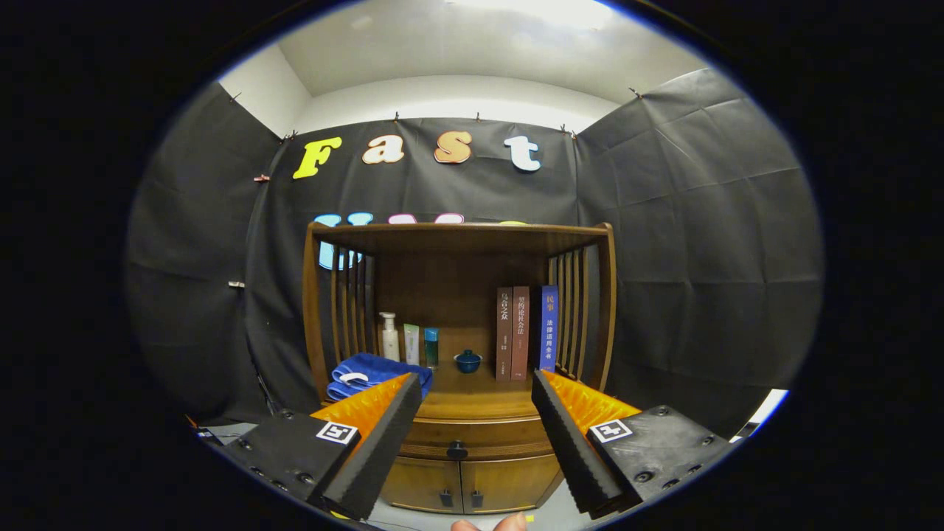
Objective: Pull open the drawer, take out the items inside it, and place them on the countertop above the cabinet.
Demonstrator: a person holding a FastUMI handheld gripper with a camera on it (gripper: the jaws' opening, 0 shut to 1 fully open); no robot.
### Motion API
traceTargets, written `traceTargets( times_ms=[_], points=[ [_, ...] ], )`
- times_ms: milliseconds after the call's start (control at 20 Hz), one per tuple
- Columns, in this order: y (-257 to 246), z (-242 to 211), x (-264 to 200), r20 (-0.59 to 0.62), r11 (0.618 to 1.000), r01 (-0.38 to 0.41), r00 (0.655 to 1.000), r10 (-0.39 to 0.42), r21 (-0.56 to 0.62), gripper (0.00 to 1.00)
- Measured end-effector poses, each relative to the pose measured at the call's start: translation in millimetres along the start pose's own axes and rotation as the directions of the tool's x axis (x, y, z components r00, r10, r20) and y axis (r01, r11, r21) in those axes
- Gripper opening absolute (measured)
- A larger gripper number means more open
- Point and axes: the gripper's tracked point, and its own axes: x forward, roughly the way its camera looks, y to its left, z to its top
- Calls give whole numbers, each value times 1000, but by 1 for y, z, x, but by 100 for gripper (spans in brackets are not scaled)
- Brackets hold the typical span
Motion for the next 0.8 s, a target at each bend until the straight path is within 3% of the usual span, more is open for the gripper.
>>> traceTargets(
  times_ms=[350, 800],
  points=[
    [9, -108, 72, -88, 999, 12, 996, -15, -35, 98],
    [22, -243, 129, -171, 999, 1, 985, -9, -51, 99]
  ],
)
